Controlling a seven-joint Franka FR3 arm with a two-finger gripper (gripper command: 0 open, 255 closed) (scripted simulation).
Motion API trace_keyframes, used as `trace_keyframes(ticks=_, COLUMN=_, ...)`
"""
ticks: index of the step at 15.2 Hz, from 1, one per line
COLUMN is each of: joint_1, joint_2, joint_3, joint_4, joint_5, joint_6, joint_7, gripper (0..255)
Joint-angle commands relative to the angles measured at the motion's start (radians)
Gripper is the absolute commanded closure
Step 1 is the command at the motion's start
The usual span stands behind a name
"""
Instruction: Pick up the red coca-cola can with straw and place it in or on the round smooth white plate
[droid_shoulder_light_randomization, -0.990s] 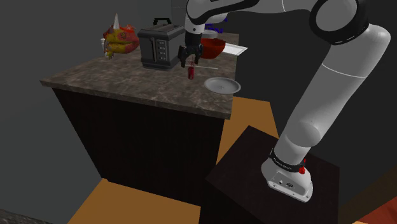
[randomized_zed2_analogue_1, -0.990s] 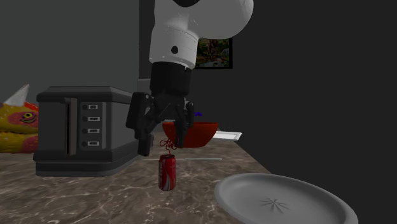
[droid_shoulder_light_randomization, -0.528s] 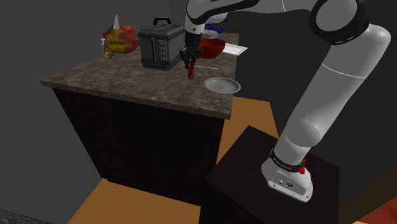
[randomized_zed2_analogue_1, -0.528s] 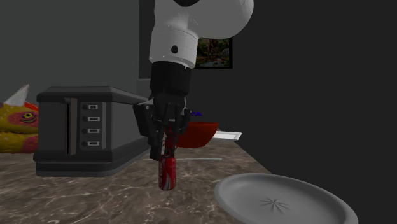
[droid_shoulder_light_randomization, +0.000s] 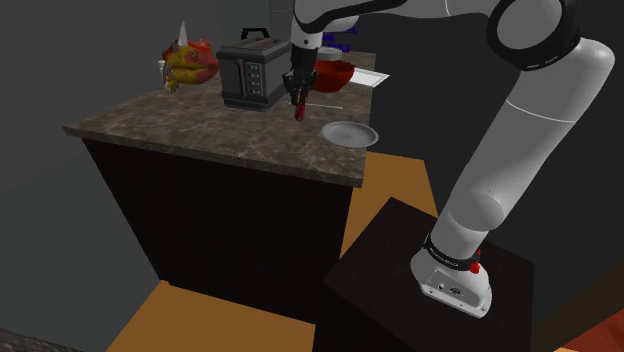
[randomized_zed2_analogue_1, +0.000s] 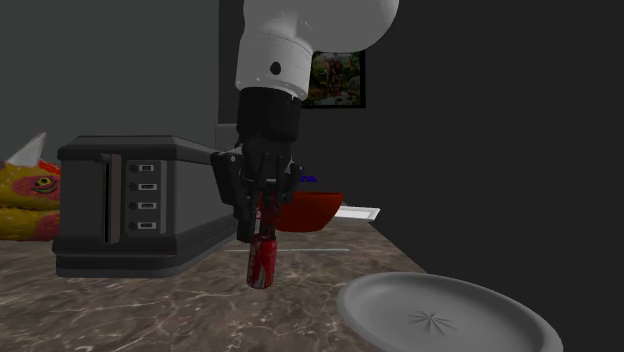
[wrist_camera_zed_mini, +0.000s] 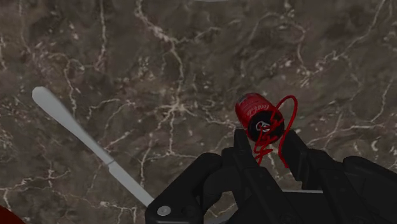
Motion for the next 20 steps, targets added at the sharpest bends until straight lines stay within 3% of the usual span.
trace_keyframes(ticks=1, joint_1=0.001, joint_2=0.002, joint_3=0.001, joint_4=0.027, joint_5=0.000, joint_6=-0.026, joint_7=0.003, gripper=255)
trace_keyframes(ticks=15, joint_1=0.001, joint_2=0.022, joint_3=0.001, joint_4=0.228, joint_5=-0.001, joint_6=-0.205, joint_7=0.007, gripper=255)
trace_keyframes(ticks=20, joint_1=-0.007, joint_2=-0.181, joint_3=-0.008, joint_4=0.014, joint_5=-0.004, joint_6=-0.195, joint_7=-0.009, gripper=255)
